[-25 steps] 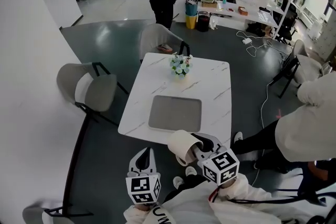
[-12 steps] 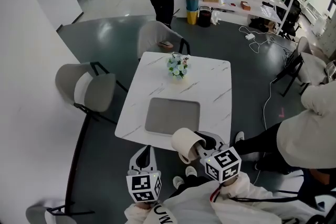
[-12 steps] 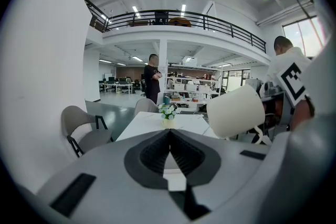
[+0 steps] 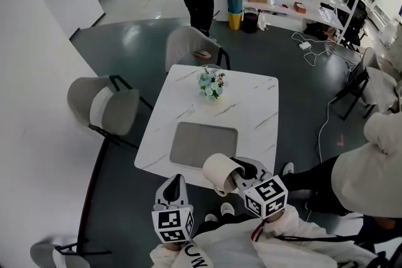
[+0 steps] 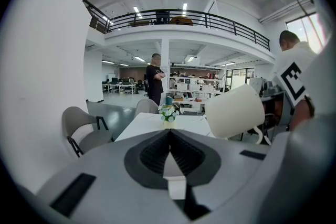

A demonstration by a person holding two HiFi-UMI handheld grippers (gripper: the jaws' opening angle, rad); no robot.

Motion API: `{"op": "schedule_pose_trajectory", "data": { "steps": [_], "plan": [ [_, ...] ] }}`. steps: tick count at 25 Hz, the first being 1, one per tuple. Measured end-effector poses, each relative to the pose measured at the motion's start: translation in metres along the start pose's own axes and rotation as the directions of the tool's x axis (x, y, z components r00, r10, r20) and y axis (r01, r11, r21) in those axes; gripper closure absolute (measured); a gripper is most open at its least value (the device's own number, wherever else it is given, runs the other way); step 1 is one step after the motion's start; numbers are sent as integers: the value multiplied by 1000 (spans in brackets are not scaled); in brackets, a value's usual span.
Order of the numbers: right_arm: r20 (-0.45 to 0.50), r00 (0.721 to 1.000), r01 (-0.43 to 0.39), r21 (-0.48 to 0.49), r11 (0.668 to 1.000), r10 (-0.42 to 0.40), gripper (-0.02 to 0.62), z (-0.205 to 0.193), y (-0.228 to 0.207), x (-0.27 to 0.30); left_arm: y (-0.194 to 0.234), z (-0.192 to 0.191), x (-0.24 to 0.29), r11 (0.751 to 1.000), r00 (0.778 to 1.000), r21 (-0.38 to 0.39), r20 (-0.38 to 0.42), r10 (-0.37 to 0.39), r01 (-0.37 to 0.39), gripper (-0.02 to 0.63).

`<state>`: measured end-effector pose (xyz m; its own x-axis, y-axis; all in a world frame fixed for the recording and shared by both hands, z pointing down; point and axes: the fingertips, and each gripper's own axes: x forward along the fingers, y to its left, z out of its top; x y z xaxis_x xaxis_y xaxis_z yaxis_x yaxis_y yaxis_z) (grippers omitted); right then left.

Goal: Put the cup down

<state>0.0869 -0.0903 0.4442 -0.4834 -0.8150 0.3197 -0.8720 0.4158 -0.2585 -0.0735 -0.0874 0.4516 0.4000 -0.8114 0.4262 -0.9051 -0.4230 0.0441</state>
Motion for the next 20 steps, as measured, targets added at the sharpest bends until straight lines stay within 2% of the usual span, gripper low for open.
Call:
{"op": "schedule_pose_trajectory", "data": {
  "steps": [7,20],
  "plan": [
    [6,999,-34,10,999,34,555,-2,0,7,2,-5,10,1000,1000,-9,-24,1,-2,597],
    [2,1000,15,25,1000,-15,557,-1,8,26,29,-11,17,1000,999,-18,-44,-21,21,597]
  ]
}}
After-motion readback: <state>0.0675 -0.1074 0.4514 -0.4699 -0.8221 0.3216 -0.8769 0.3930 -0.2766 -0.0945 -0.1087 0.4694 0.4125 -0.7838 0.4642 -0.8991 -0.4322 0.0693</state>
